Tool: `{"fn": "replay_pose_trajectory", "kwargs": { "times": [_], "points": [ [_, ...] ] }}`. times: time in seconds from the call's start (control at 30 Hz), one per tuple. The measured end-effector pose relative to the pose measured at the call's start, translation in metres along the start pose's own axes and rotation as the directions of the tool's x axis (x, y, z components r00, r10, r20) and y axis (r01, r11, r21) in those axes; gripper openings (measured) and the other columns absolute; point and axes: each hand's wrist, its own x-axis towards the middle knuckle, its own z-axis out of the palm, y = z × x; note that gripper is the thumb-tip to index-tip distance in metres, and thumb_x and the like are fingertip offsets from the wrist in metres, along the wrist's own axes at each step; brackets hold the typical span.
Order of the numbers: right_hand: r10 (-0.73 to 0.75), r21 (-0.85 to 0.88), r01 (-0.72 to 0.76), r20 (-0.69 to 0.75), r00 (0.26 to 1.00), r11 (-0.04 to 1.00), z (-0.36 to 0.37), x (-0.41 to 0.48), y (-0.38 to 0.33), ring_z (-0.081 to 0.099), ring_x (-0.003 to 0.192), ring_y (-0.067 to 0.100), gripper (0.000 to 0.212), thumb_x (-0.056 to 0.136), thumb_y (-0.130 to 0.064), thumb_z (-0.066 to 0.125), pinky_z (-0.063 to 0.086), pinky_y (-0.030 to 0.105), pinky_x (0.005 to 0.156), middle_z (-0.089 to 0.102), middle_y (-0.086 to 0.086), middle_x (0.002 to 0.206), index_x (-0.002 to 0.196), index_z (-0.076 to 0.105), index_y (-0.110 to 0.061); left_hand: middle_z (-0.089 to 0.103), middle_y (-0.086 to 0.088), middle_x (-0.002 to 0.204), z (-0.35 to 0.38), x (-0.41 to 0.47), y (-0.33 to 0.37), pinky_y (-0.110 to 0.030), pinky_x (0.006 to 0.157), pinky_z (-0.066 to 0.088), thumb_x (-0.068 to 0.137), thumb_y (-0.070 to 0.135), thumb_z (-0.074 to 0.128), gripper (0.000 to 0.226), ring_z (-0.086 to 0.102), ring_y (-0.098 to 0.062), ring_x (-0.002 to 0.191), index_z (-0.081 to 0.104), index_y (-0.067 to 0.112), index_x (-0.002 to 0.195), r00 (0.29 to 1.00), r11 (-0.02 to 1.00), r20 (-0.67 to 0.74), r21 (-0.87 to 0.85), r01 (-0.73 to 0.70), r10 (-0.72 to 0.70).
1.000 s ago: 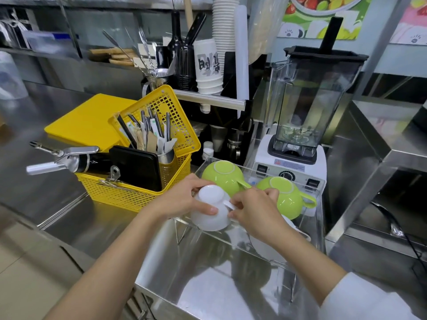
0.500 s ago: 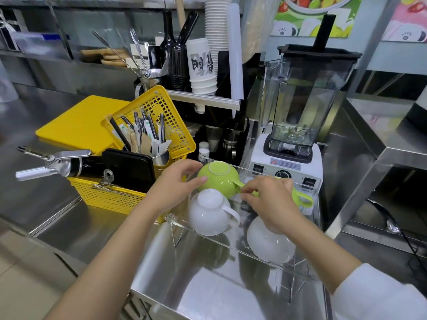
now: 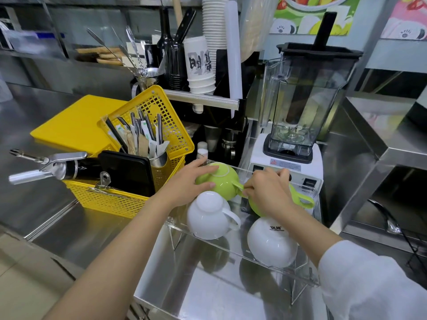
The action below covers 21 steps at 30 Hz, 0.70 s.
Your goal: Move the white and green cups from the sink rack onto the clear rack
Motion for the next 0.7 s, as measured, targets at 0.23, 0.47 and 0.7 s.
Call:
{"fn": "replay_pose_trajectory", "kwargs": {
  "times": [0.23,0.47,0.7],
  "points": [
    [-0.003,-0.089,0.006,0.042,0.999,0.996,-0.002,0.015,0.0,0.045,0.081,0.027,0.013,0.078,-0.009,0.057,0.008,0.035,0.067,0.065,0.007,0.071,0.07,0.067,-0.012,0.04,0.002,0.144,0.0,0.002,-0.003,-0.028,0.097,0.026,0.082,0.034,0.063,0.039,0.033,-0.016,0.132,0.056,0.033,0.121,0.999,1.0,-0.048,-0.001,0.026,-0.026],
    [-0.004,-0.069,0.009,0.073,0.997,0.998,-0.007,0.023,0.006,0.036,0.073,0.027,0.038,0.074,0.0,0.054,0.017,0.038,0.074,0.045,0.007,0.062,0.048,0.032,-0.018,0.051,0.002,0.126,-0.001,0.004,-0.001,-0.033,0.089,0.039,0.079,0.034,0.065,0.036,0.05,-0.019,0.108,0.061,0.031,0.115,0.997,0.999,-0.065,0.033,0.036,-0.033],
    [0.054,0.003,-0.055,0.086,0.995,0.998,-0.003,0.026,0.012,0.039,0.071,0.027,0.039,0.078,-0.005,0.055,0.015,0.036,0.074,0.044,0.002,0.054,0.045,0.039,-0.019,0.05,0.003,0.124,-0.003,0.002,0.003,-0.037,0.091,0.041,0.079,0.032,0.066,0.036,0.051,-0.022,0.106,0.061,0.03,0.115,0.997,0.998,-0.06,0.03,0.049,-0.047]
  ]
}}
